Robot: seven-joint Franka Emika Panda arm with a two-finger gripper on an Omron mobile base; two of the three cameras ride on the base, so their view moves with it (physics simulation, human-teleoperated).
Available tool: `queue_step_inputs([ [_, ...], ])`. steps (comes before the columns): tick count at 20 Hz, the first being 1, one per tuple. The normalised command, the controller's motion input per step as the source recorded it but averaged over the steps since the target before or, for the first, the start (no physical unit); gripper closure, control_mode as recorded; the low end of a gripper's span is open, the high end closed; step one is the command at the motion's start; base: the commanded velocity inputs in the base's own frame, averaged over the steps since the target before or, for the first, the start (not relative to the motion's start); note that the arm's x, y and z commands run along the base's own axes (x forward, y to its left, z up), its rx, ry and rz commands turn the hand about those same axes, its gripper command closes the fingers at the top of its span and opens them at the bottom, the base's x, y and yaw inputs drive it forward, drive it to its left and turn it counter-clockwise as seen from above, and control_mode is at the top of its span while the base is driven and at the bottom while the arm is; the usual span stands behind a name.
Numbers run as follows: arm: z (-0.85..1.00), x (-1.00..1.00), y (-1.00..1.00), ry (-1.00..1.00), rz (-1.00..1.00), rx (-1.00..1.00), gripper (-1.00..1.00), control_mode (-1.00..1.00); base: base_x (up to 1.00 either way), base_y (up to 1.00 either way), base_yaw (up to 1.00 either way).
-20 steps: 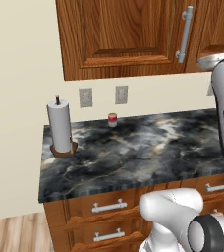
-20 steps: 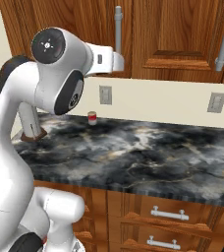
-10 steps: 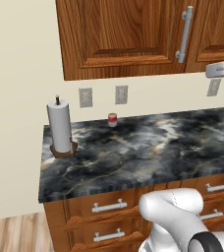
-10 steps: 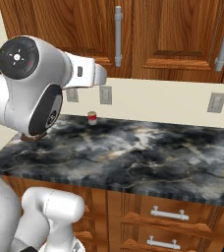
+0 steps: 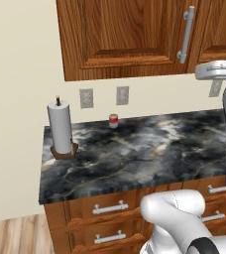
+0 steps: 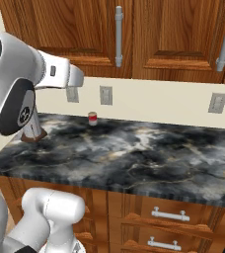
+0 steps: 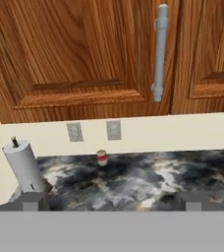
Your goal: Close all open cabinet doors.
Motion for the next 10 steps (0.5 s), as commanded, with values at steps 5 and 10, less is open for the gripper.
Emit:
queue_step_inputs([
  [5, 0.19, -0.51, 0.0, 0.0, 0.0, 0.05, -1.0, -1.0, 0.0, 0.0, 0.0],
  [10, 0.21, -0.32, 0.11, 0.0, 0.0, 0.02, -1.0, -1.0, 0.0, 0.0, 0.0],
])
